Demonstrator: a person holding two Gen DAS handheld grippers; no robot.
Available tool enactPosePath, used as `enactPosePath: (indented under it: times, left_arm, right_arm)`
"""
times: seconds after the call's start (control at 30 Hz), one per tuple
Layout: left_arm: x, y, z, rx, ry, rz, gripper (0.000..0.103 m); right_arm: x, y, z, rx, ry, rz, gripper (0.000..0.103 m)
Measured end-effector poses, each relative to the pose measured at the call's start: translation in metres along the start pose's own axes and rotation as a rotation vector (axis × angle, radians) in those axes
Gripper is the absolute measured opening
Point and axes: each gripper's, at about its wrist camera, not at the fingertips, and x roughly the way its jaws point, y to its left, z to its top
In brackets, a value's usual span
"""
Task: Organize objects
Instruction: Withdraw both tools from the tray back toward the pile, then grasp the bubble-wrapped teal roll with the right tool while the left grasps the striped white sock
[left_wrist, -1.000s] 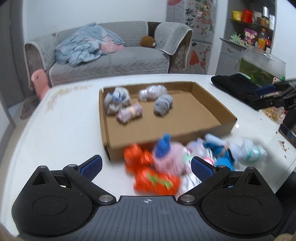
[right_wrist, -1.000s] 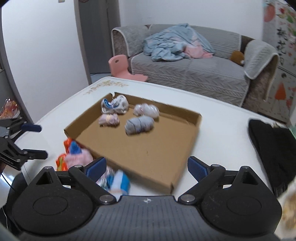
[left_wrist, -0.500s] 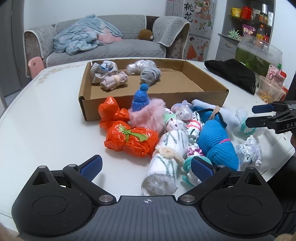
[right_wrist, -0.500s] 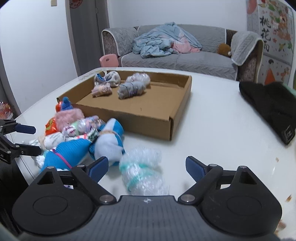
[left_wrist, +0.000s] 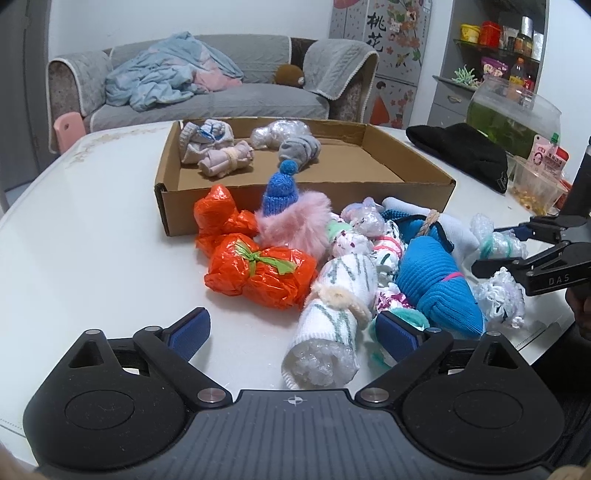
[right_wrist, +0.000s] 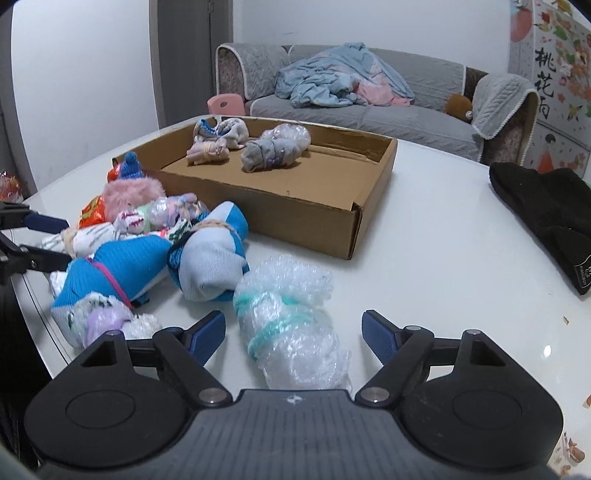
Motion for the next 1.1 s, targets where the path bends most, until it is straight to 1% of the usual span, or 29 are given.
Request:
enactPosePath:
  times: [0.13, 0.23, 0.27, 0.33, 0.4, 0.5, 0.57, 0.6, 0.8, 0.83, 0.87, 0.97, 1.1]
  left_arm:
    - [0.001, 0.002, 0.001, -0.002, 0.003, 0.018, 0.098]
    - [0.005, 0.000, 0.000, 0.032, 0.014, 0.059, 0.097]
    - [0.006, -0.001, -0.001, 0.038, 0.020, 0.066, 0.094]
    - [0.009, -0.004, -0.001, 0.047, 0.030, 0.053, 0.088]
    - [0.010, -0.011, -0.002, 0.069, 0.027, 0.051, 0.085]
    - [0.010, -0.019, -0.002, 0.077, 0.023, 0.037, 0.076]
    - [0.010, -0.024, -0.002, 0.081, 0.017, 0.031, 0.067]
    - [0.010, -0.026, -0.002, 0.083, 0.015, 0.033, 0.066]
    - [0.008, -0.033, -0.003, 0.090, 0.009, 0.035, 0.052]
    - [0.008, -0.033, -0.004, 0.092, 0.005, 0.035, 0.048]
    - [0.008, -0.032, -0.004, 0.090, 0.001, 0.035, 0.041]
    - [0.006, -0.029, -0.004, 0.078, -0.004, 0.020, 0.037]
    - [0.000, -0.031, -0.003, 0.095, -0.002, 0.000, 0.036]
  right_arm:
    - [-0.001, -0.004, -0.003, 0.013, 0.002, 0.003, 0.078]
    - [-0.003, -0.004, -0.005, 0.013, -0.001, 0.004, 0.078]
    - [-0.003, -0.004, -0.005, 0.012, 0.000, 0.005, 0.078]
    - [-0.003, -0.006, -0.005, 0.015, -0.002, 0.009, 0.075]
    - [-0.003, -0.006, -0.005, 0.011, -0.005, 0.010, 0.073]
    - [-0.006, -0.006, -0.006, 0.004, -0.009, 0.007, 0.065]
    - [-0.006, -0.005, -0.006, -0.002, -0.015, 0.003, 0.057]
    - [-0.007, -0.005, -0.006, -0.004, -0.019, 0.001, 0.056]
    - [-0.009, -0.006, -0.008, 0.008, -0.031, -0.002, 0.048]
    - [-0.009, -0.006, -0.008, 0.006, -0.031, -0.003, 0.046]
    - [-0.010, -0.005, -0.007, 0.003, -0.033, -0.006, 0.042]
    - [-0.010, -0.007, -0.008, 0.008, -0.031, -0.001, 0.039]
    - [-0.013, -0.010, -0.007, 0.027, -0.030, 0.001, 0.037]
